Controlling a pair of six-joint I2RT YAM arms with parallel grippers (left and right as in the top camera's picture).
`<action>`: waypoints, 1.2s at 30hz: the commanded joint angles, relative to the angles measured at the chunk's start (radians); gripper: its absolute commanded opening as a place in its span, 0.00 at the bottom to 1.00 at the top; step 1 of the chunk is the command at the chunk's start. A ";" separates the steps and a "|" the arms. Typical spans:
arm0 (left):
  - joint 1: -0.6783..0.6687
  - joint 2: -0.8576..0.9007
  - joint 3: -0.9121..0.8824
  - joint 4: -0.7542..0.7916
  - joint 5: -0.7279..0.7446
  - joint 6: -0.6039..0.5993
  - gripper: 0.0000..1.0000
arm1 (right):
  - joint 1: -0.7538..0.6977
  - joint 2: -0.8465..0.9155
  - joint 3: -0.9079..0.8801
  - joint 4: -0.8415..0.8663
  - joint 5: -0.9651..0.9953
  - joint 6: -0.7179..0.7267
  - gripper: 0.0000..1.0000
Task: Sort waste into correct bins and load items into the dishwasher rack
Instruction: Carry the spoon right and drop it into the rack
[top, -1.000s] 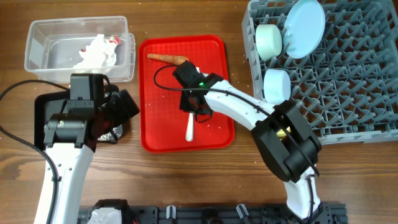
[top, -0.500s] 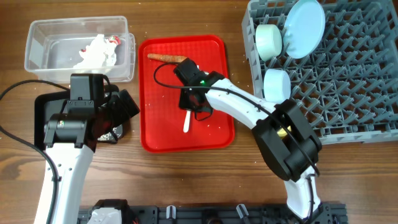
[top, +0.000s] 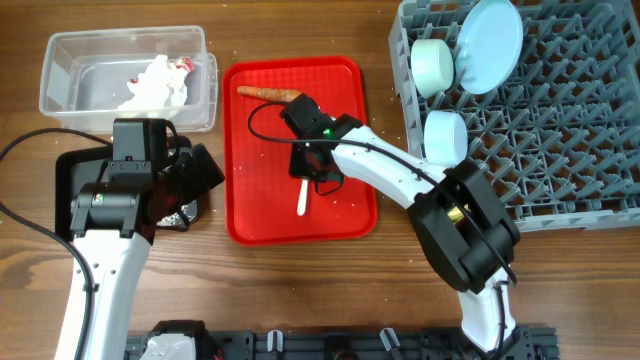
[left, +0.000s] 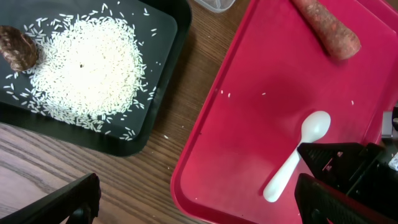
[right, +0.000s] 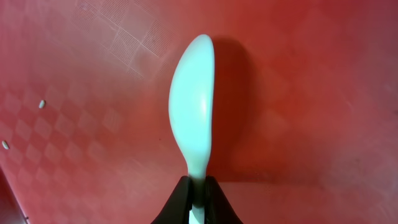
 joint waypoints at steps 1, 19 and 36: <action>0.006 0.005 0.004 0.003 -0.017 0.011 1.00 | -0.019 -0.021 -0.008 -0.047 0.029 -0.034 0.04; 0.006 0.005 0.004 0.003 -0.017 0.012 1.00 | -0.398 -0.654 0.002 -0.301 0.203 -0.585 0.04; 0.006 0.005 0.004 0.002 -0.017 0.012 1.00 | -0.731 -0.514 -0.016 -0.385 0.303 -0.905 0.77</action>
